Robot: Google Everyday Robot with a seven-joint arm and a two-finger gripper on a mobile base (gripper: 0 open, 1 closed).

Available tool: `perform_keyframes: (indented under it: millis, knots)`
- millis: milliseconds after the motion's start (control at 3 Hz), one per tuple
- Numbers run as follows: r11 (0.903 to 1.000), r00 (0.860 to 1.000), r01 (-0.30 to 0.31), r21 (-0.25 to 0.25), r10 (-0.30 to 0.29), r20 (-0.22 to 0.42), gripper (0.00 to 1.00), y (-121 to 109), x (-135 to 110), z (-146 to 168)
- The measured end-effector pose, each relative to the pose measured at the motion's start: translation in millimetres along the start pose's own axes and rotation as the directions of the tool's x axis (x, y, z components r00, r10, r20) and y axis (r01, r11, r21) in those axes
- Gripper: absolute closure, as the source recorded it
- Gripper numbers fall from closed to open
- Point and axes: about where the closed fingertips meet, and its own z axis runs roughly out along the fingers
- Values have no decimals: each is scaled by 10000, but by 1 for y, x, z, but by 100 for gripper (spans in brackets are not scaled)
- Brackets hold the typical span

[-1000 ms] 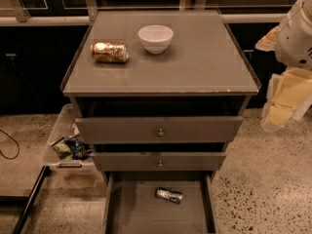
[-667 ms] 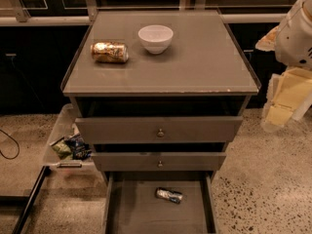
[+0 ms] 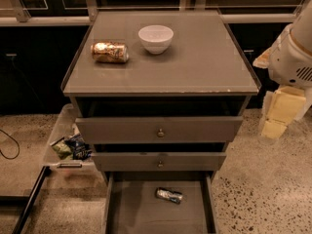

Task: Pick redbull can from bottom drawer and place on counter

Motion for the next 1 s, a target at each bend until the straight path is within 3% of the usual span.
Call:
perform_keyframes:
  millis: [333, 667, 1000]
  knots:
    - [10000, 10000, -2, -1, 2, 0, 0, 0, 0, 0]
    - [9985, 9988, -275, -470, 293, 388, 0, 7, 4, 23]
    - [9912, 9927, -675, -1139, 782, 921, 0, 26, 11, 87]
